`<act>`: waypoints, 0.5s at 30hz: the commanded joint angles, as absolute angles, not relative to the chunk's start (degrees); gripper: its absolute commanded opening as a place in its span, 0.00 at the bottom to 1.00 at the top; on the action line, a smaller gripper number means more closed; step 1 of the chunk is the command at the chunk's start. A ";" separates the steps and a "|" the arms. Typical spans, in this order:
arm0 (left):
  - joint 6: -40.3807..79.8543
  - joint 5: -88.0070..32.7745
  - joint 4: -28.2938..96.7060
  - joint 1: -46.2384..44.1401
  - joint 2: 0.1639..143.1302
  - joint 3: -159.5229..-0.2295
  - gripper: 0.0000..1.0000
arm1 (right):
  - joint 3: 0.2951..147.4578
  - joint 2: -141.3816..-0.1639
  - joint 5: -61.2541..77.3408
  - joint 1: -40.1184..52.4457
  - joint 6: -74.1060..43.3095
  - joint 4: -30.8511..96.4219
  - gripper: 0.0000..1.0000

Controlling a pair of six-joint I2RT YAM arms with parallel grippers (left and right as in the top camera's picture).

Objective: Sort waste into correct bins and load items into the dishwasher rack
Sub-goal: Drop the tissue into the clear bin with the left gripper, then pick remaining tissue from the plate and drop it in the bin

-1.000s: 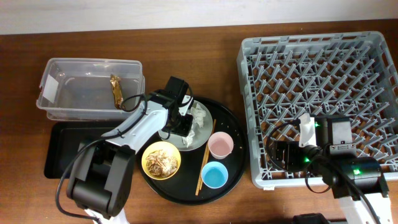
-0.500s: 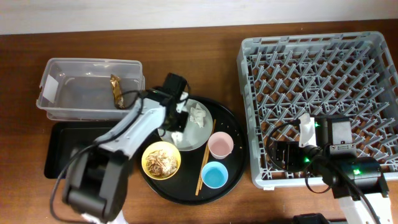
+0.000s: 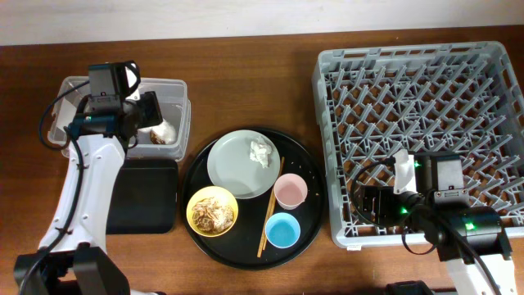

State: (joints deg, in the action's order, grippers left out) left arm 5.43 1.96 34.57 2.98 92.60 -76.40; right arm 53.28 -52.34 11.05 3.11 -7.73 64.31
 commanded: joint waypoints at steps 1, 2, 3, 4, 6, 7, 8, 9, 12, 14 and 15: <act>5.06 -1.96 34.11 2.85 92.99 -76.99 0.62 | 54.46 -52.18 10.50 3.38 -7.99 64.31 0.99; 5.06 -6.15 34.09 2.31 92.99 -76.99 0.63 | 54.46 -52.18 10.50 3.38 -7.99 64.31 0.99; 5.06 -9.56 34.09 1.39 92.99 -76.99 0.63 | 54.46 -52.18 10.50 3.38 -7.99 64.31 0.99; 5.06 -11.86 34.06 -0.10 93.01 -76.97 0.66 | 54.46 -52.18 10.50 3.38 -7.99 64.31 0.99; 5.06 -12.05 34.06 -4.93 93.45 -76.97 0.68 | 54.46 -52.18 10.50 3.38 -7.99 64.31 0.99; 5.06 -12.03 34.09 -7.94 94.63 -76.97 0.69 | 54.46 -52.18 10.50 3.38 -7.99 64.31 0.99; 5.06 -12.03 34.09 -10.00 95.88 -76.97 0.70 | 54.46 -52.18 10.50 3.38 -8.01 64.31 0.99; 5.06 -12.05 34.06 -12.34 97.86 -76.97 0.70 | 54.46 -52.18 10.50 3.38 -7.99 64.34 0.99; 5.06 -12.03 33.80 -18.74 104.47 -76.97 0.70 | 54.46 -52.18 10.52 3.38 -8.01 64.34 0.99; 5.06 -12.05 32.53 -21.67 108.07 -76.97 0.71 | 54.46 -52.18 10.52 3.38 -8.01 64.34 0.99; 5.06 -12.05 32.12 -22.61 109.08 -76.97 0.72 | 54.46 -52.18 10.52 3.38 -8.01 64.34 0.99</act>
